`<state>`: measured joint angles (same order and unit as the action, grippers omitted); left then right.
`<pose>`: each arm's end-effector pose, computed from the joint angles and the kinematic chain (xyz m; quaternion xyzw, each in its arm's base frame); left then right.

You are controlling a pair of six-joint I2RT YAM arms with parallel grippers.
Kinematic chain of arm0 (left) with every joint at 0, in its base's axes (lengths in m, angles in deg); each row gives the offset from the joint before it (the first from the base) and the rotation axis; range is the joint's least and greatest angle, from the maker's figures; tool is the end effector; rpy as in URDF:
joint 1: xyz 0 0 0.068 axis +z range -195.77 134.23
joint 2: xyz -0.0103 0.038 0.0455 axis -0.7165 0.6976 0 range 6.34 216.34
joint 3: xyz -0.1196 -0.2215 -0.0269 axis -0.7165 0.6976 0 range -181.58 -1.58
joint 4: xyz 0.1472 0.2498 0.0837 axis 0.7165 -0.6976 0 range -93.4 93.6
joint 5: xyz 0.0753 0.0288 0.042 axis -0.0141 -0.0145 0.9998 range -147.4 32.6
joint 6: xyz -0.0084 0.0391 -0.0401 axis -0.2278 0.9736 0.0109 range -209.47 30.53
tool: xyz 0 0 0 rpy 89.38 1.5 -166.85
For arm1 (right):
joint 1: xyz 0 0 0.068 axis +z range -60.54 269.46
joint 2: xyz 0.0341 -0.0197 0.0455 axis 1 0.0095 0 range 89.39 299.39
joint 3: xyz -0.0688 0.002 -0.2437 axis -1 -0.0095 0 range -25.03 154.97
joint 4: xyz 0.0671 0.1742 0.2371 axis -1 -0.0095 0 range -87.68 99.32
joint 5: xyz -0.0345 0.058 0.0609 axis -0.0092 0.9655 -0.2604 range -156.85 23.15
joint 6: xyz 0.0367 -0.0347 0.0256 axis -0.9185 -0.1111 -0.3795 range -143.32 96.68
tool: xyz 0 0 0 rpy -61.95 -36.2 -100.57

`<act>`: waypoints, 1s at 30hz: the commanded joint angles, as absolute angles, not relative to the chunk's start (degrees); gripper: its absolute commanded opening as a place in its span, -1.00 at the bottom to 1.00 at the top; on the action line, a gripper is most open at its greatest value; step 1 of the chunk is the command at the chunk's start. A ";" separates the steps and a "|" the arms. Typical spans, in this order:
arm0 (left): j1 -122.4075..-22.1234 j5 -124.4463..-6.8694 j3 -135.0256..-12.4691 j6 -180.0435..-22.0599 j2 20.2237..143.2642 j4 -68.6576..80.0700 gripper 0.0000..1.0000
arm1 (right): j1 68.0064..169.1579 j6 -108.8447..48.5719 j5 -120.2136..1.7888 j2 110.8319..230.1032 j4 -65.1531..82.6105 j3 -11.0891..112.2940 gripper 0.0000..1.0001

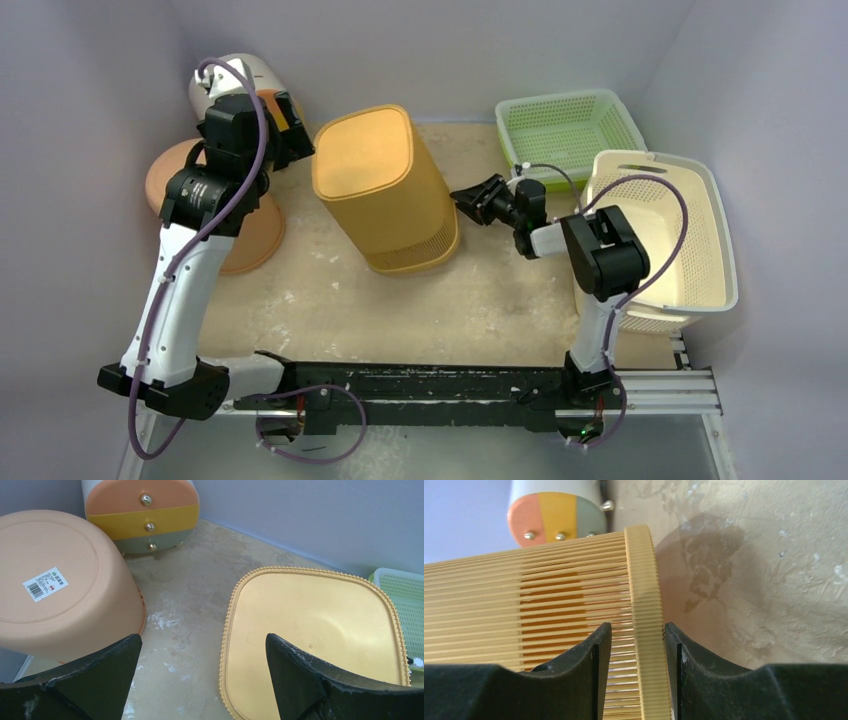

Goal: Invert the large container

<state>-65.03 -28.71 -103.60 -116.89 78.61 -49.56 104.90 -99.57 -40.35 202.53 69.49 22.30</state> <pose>0.2569 -0.0697 0.4972 -0.1932 0.7981 -0.0206 0.5704 0.3783 0.1227 0.0890 0.2323 0.7000 0.5872 0.3334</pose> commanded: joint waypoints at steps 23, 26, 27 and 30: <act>-65.06 -32.91 -101.33 -116.78 78.82 -46.14 0.82 | 114.13 -58.45 -83.83 183.45 -16.28 45.45 0.90; -65.08 -33.18 -101.44 -116.72 79.31 -46.09 0.82 | 117.99 -58.90 -84.38 179.95 -20.73 44.17 0.99; -65.09 -33.34 -101.61 -116.76 79.49 -46.06 0.82 | 119.19 -59.10 -84.04 179.08 -22.00 43.80 1.00; -65.06 -33.87 -101.77 -117.01 79.92 -45.98 0.82 | 122.20 -59.52 -82.60 176.79 -24.99 42.70 1.00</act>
